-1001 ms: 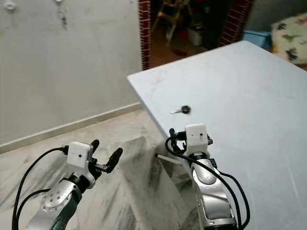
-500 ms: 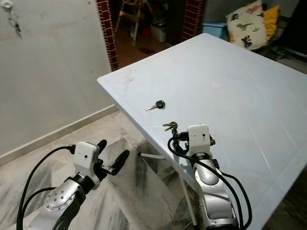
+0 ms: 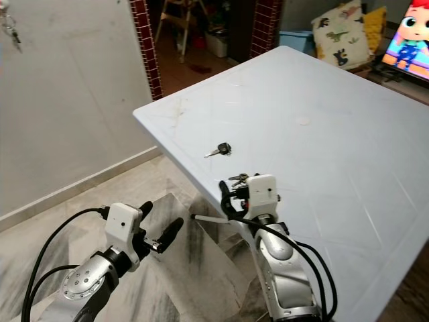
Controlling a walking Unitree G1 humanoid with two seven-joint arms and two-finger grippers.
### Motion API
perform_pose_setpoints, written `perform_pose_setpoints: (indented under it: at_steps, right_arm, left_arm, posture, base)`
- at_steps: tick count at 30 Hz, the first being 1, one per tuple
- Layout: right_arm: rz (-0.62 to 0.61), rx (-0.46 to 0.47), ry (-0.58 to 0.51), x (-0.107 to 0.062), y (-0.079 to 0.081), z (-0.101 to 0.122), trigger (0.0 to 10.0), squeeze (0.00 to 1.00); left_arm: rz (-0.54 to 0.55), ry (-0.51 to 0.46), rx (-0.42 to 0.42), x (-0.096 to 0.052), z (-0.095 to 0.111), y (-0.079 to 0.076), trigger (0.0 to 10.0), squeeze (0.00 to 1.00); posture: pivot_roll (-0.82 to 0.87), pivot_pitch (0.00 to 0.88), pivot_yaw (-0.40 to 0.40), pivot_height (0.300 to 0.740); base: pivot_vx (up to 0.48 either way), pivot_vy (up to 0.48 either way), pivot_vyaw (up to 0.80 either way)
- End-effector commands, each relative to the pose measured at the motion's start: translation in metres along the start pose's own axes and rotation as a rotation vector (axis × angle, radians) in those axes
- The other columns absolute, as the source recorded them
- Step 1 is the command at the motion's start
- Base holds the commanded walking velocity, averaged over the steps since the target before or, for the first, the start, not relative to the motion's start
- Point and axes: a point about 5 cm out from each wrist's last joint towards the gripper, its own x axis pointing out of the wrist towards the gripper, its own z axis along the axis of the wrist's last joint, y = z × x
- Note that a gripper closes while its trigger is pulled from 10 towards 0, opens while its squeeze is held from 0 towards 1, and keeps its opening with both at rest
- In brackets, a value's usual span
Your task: Hang keys on a hook
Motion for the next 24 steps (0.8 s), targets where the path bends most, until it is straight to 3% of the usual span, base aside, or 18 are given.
perform_pose_setpoints:
  at_steps: [1, 11, 24]
  right_arm:
    - [-0.006, 0.001, 0.004, 0.001, 0.0, -0.002, 10.0, 0.0]
    - [-0.081, -0.055, 0.055, 0.01, -0.007, -0.011, 10.0, 0.0]
    - [-0.136, -0.044, 0.091, 0.025, -0.016, -0.02, 10.0, 0.0]
  left_arm:
    - [-0.012, -0.003, 0.007, -0.002, 0.002, -0.002, 10.0, 0.0]
    - [-0.046, -0.007, 0.014, -0.001, 0.004, -0.006, 10.0, 0.0]
    - [-0.053, -0.021, 0.012, -0.001, 0.007, -0.007, 10.0, 0.0]
  posture:
    - [0.02, 0.087, 0.049, 0.74]
    - [0.02, 0.09, 0.049, 0.74]
    - [0.03, 0.091, 0.047, 0.74]
  base:
    - [0.0, 0.0, 0.0]
    - [0.0, 0.0, 0.0]
    - [0.0, 0.0, 0.0]
